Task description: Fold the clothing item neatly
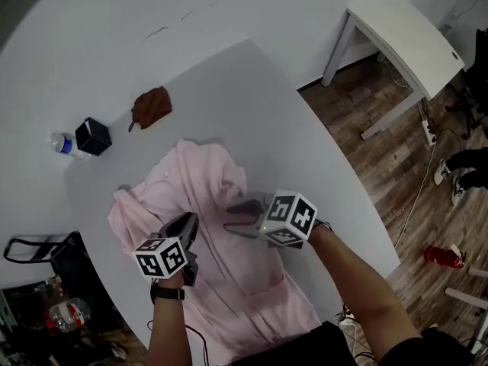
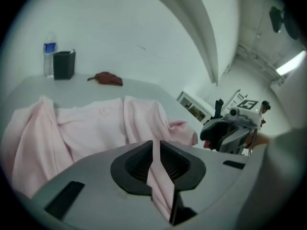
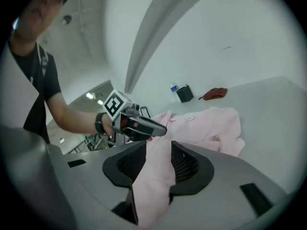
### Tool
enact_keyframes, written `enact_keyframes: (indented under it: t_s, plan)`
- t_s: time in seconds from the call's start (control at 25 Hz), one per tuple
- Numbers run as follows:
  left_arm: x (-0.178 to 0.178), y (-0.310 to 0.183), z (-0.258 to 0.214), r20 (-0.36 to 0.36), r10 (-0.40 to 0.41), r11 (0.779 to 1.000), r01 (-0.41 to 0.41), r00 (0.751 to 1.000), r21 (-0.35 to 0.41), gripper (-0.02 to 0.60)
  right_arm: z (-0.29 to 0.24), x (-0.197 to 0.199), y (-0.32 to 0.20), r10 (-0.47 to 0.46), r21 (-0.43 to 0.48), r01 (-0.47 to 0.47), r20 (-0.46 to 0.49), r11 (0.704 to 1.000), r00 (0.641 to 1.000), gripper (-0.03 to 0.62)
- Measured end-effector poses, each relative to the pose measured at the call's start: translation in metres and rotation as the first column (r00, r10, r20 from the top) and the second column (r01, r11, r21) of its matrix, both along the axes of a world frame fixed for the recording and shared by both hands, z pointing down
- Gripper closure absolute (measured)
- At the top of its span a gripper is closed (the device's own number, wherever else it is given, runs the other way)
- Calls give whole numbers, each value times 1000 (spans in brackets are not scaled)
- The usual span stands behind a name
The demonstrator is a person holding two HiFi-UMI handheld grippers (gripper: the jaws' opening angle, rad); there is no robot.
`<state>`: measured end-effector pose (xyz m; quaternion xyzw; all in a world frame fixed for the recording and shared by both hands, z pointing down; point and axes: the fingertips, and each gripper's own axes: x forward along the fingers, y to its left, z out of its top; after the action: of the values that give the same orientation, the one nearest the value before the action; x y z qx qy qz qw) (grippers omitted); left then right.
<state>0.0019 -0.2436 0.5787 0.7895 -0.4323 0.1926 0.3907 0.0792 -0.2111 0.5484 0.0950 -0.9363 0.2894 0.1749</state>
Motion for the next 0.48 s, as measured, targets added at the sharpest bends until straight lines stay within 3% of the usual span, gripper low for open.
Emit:
enact_keyframes:
  t_s: [0.08, 0.16, 0.24, 0.32, 0.4, 0.48]
  plan:
    - [15, -29, -7, 41, 37, 997, -39, 999, 72, 535, 11, 14, 0, -24, -54, 23, -17, 998, 1000, 450]
    - [26, -52, 10, 131, 78, 995, -86, 988, 54, 535, 24, 27, 3, -31, -40, 28, -86, 999, 996, 450]
    - [27, -63, 29, 211, 111, 993, -114, 971, 3, 535, 27, 60, -17, 101, 19, -99, -146, 995, 984, 450]
    - [33, -67, 31, 217, 146, 989, -149, 965, -3, 534, 47, 110, -48, 230, 164, -186, -319, 969, 919, 451]
    - [50, -64, 19, 164, 183, 982, -188, 969, 15, 532, 82, 138, -61, 218, 295, -59, -538, 953, 814, 451]
    - [80, -52, 4, 96, 252, 966, -256, 963, 30, 453, 100, 135, -62, 145, 315, 82, -634, 946, 760, 450]
